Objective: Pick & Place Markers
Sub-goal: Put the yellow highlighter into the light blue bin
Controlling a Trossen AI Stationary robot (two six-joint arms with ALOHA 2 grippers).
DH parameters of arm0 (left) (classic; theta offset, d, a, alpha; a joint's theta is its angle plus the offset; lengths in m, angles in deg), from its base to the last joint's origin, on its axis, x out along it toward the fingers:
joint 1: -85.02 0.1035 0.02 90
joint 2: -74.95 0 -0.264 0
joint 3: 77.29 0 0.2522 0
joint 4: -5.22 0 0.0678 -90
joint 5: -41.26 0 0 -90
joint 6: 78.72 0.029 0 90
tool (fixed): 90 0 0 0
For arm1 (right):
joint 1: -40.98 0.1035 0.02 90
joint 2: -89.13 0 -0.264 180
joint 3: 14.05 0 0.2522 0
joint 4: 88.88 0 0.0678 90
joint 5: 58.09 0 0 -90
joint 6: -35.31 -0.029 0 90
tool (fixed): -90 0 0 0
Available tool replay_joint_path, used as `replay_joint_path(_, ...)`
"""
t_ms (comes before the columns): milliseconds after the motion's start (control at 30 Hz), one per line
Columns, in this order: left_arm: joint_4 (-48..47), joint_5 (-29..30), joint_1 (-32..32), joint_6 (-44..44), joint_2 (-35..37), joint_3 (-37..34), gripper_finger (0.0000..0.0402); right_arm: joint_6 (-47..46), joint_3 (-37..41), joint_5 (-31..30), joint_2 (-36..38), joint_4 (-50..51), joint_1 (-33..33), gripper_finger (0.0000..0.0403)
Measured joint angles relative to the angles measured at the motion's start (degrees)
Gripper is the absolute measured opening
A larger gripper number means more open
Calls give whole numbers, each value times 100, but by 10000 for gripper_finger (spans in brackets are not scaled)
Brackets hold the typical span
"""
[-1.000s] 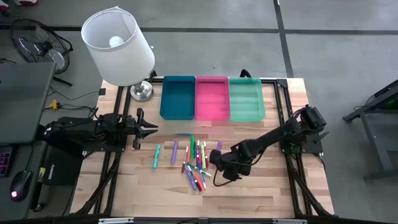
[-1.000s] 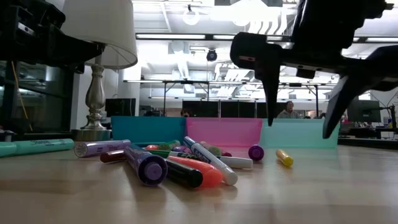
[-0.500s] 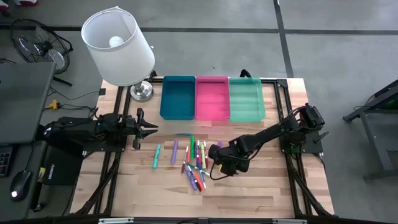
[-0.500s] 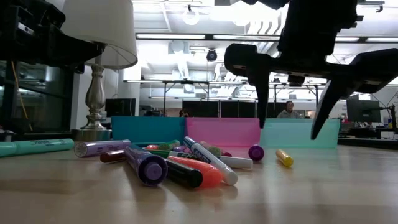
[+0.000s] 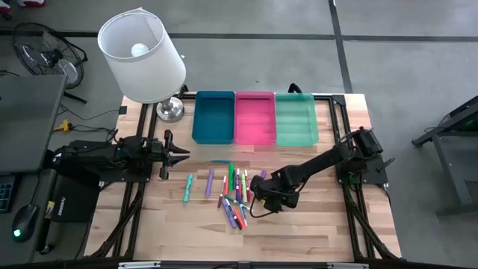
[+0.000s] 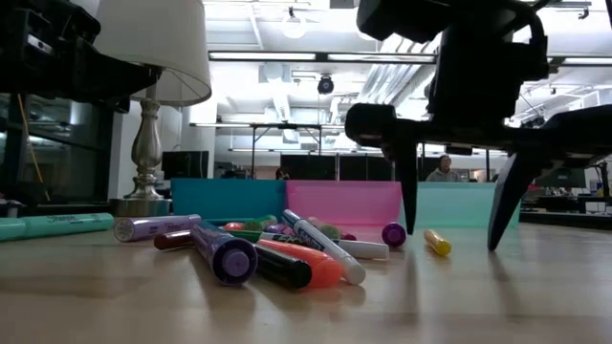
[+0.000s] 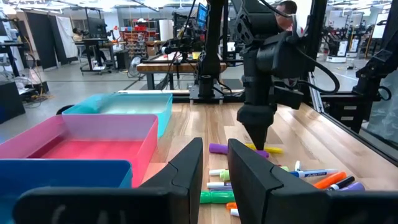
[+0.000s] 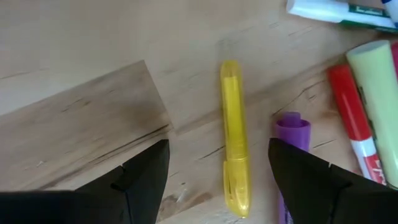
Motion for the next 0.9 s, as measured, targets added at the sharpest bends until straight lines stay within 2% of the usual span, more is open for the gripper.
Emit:
replay_joint_path(200,0,0,1,0,0,0,74,-79,2,225,-4,-14,-68,246)
replay_joint_path(633,0,0,-1,0,0,0,74,-330,-15,303,-250,90,-92,130)
replay_joint_path(900,0,0,0,0,0,0,74,-677,-11,310,-324,147,-90,112)
